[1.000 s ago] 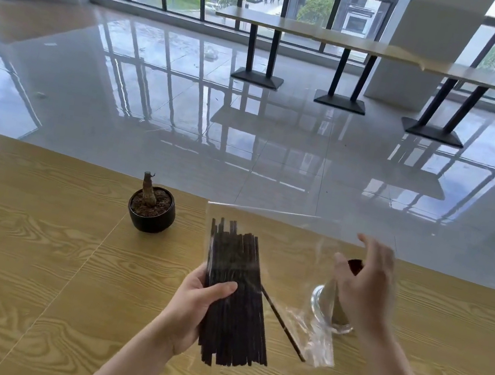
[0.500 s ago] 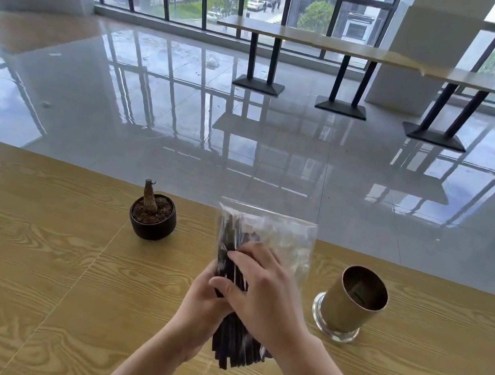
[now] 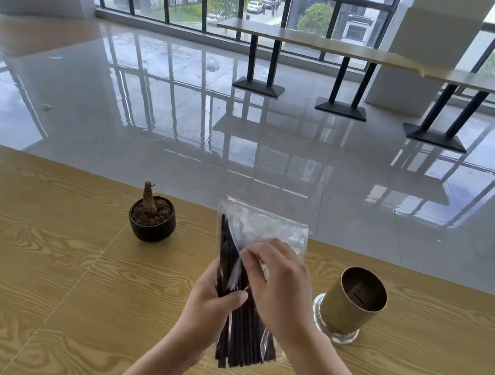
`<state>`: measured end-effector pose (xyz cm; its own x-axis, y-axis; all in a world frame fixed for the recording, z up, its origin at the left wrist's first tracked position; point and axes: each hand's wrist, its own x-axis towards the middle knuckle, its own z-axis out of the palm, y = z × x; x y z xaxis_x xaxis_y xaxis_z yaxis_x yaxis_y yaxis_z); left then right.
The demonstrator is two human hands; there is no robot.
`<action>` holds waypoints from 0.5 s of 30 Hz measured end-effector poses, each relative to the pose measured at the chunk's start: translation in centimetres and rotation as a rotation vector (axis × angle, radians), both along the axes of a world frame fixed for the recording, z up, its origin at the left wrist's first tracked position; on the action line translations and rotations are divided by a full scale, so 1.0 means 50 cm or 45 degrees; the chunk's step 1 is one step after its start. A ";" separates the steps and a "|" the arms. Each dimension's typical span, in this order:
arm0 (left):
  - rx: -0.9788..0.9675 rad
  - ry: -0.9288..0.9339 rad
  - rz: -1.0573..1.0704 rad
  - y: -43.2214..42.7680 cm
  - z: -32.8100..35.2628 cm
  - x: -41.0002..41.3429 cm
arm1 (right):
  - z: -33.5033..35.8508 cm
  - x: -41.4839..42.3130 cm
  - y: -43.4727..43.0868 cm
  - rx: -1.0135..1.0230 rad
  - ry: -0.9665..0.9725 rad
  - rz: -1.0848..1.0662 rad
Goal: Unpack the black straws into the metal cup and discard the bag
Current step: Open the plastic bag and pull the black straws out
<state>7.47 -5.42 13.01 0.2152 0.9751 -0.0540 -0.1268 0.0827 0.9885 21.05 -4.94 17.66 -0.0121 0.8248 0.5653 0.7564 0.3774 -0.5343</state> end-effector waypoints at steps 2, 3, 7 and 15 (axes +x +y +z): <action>-0.125 -0.114 0.011 -0.001 -0.002 -0.009 | 0.015 0.017 0.010 -0.138 0.228 -0.007; -0.176 -0.169 0.003 -0.001 -0.001 -0.014 | 0.023 0.025 0.015 -0.220 0.359 0.003; -0.287 -0.330 -0.101 0.002 0.010 -0.029 | 0.065 0.054 0.030 -0.428 0.819 0.059; -0.364 -0.355 -0.132 -0.001 0.032 -0.040 | 0.092 0.069 0.034 -0.480 0.932 0.242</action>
<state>5.46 -5.47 14.60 0.3559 0.9018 -0.2453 -0.3632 0.3753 0.8528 24.49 -3.23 22.28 0.0921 0.9808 0.1719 0.1121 0.1613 -0.9805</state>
